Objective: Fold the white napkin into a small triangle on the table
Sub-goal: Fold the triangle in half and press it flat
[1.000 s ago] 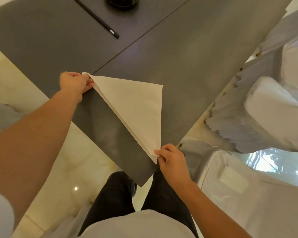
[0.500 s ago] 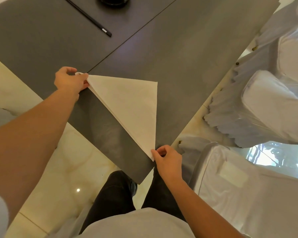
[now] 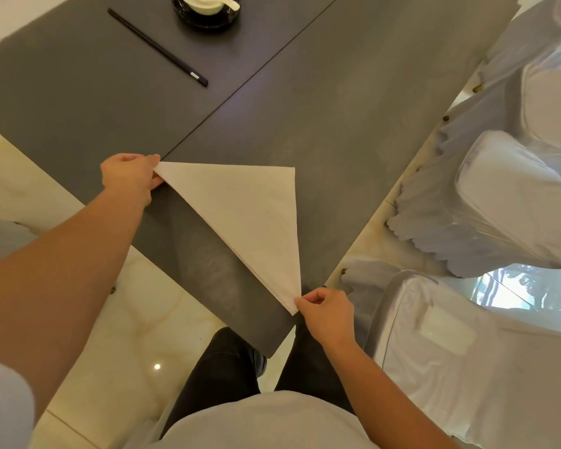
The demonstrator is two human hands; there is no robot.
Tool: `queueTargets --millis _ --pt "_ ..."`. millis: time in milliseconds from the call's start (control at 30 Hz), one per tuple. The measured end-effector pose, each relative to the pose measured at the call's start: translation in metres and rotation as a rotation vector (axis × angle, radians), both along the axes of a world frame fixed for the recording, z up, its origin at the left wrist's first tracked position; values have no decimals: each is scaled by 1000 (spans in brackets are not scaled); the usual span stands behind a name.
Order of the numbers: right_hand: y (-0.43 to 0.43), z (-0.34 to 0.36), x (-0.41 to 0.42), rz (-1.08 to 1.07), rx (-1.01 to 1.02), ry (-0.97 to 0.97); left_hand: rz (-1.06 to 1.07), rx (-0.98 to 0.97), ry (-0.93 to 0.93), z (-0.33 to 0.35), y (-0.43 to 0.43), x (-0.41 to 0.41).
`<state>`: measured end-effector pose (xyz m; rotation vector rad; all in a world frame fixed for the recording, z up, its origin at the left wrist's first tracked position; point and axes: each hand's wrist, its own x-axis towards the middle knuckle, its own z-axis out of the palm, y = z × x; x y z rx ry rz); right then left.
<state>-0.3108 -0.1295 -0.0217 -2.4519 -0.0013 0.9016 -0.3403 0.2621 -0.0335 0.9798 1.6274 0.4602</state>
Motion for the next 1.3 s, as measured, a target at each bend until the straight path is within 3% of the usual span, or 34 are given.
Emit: queueTargets --millis 267,533,733,800,867,1000,1133,1300 --pt "4 -10 -5 4 -25 71 -99 81 136 -5 2 -1" --pt "0 -11 -6 91 -63 70 -400 313 412 -16 14 2" --pt "-1 2 11 317 -95 112 -331 446 438 -9 1 7" --pt "4 11 26 366 -87 -2 -518 695 544 -2 -22 7" --pt "19 17 43 379 -37 -188 -857 912 478 2 -55 9" --pt "75 11 81 585 132 -468 -1497 927 366 -17 -117 18" --pt "133 -19 108 923 59 -514 -1639 955 434 -42 -136 27" --pt "140 -52 119 980 -85 -568 -1655 1042 517 -51 -122 32"
